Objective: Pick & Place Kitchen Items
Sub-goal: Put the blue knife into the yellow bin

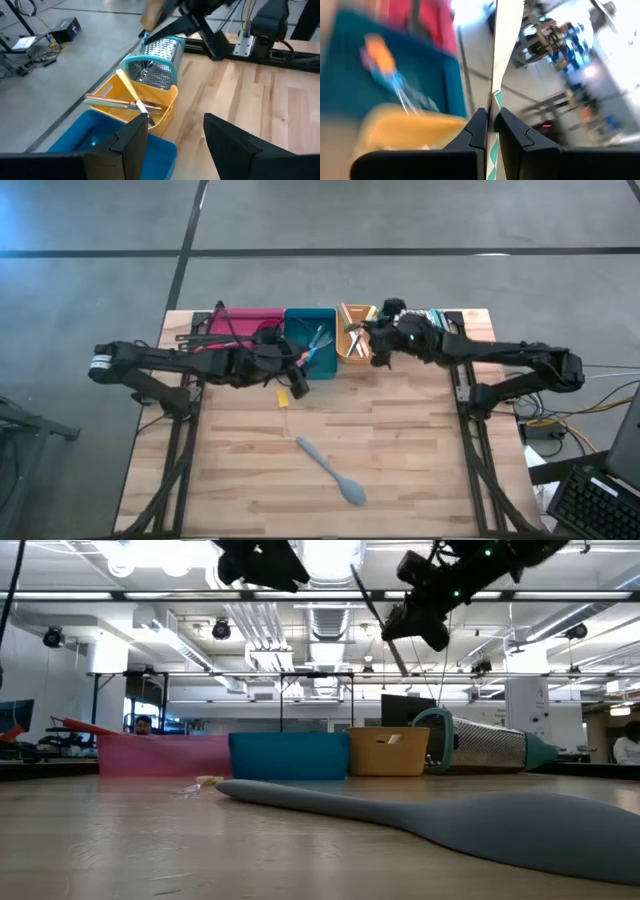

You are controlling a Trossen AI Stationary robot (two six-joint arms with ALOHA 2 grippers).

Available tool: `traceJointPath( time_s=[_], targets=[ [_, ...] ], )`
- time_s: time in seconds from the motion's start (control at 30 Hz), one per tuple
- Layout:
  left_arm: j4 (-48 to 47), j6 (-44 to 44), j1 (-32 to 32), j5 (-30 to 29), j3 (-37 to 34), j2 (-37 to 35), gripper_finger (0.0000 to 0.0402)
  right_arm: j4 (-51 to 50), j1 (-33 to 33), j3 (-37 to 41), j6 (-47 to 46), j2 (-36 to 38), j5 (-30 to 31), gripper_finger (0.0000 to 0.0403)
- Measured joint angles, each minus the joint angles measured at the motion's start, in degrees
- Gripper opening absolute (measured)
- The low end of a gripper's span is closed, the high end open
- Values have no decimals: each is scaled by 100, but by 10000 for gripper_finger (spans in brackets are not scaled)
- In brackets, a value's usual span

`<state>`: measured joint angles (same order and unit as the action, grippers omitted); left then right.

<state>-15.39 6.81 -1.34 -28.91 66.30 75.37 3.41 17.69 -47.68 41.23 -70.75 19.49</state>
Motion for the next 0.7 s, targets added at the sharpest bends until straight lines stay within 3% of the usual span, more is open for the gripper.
traceJointPath(
  time_s=[0.13, 0.33, 0.47, 0.7],
  targets=[
    [-242, 86, -2, -75, 0, -175, 197, -1272, 390, -767, 1670, -206, -3, 15],
    [-320, 90, -2, -186, -2, -406, 197, -2309, 894, -1580, 3881, -753, 11, 15],
    [-460, 102, -4, -400, -2, -517, 197, -2640, 1056, -1969, 4732, -1324, 50, 15],
    [-848, 125, -4, -913, -2, -672, 197, -2940, 1076, -2453, 5990, -2427, 929, 15]
  ],
)
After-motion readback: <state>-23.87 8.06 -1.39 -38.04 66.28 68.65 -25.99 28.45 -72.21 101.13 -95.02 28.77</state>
